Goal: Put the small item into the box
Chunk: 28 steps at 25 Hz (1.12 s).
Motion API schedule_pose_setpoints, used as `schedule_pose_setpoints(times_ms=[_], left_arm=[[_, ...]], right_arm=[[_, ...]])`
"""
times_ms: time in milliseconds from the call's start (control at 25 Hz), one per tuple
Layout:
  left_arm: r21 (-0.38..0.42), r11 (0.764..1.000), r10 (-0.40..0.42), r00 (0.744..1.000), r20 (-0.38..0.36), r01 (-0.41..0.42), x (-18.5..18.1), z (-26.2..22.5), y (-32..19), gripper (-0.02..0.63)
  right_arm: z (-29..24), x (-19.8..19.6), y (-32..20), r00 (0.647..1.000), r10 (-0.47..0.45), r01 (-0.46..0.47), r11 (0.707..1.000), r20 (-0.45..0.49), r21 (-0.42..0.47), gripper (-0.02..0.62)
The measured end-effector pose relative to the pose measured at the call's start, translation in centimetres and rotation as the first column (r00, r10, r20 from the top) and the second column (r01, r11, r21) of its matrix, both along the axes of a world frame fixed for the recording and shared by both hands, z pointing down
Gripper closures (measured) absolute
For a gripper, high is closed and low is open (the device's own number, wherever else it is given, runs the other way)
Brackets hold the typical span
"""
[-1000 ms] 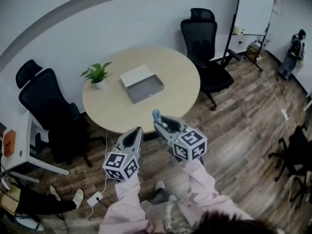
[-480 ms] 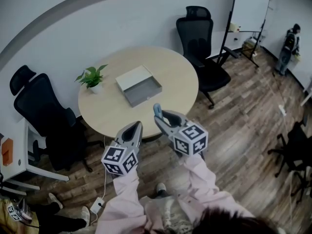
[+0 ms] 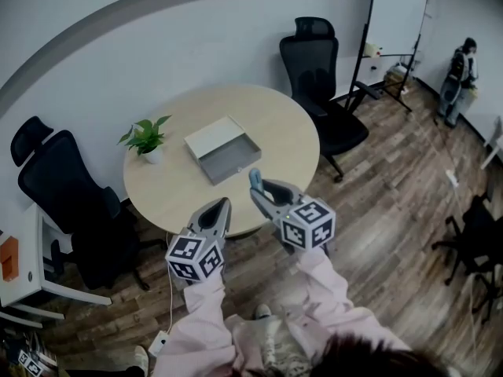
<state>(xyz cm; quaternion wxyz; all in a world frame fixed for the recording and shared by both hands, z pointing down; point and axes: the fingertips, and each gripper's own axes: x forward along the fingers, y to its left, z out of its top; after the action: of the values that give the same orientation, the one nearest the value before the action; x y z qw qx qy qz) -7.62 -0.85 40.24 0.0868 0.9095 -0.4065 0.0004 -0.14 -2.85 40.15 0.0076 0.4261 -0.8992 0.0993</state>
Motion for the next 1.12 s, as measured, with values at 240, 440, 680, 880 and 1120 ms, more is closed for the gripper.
schedule_pose_setpoints(times_ms=[240,440,680,880,1120], left_arm=[[-0.002,1.000,0.022,1.000,-0.008,-0.022,-0.6,0.5,-1.7,0.598],[-0.015,0.999,0.031,0.999,-0.006,-0.031,-1.2,0.9,-2.6,0.598],[-0.031,0.999,0.022,0.999,-0.023,-0.023,-2.3,1.5,-2.5,0.598],[-0.046,0.999,0.017,1.000,-0.025,-0.018,-2.3,2.0,-2.5,0.598],[-0.050,0.999,0.009,1.000,-0.014,-0.009,-2.1,2.3,-3.5,0.598]], right_arm=[[0.3,-0.8,-1.3,1.000,0.016,-0.016,1.000,0.009,0.008,0.468],[0.3,-0.4,-2.4,0.999,0.030,-0.030,1.000,0.028,0.006,0.468],[1.0,-1.4,-2.5,0.999,0.025,-0.025,1.000,0.019,-0.011,0.468],[1.5,-2.0,-2.5,1.000,0.008,-0.007,1.000,0.009,-0.023,0.468],[1.8,-2.2,-3.8,1.000,-0.014,0.014,1.000,0.012,-0.027,0.468]])
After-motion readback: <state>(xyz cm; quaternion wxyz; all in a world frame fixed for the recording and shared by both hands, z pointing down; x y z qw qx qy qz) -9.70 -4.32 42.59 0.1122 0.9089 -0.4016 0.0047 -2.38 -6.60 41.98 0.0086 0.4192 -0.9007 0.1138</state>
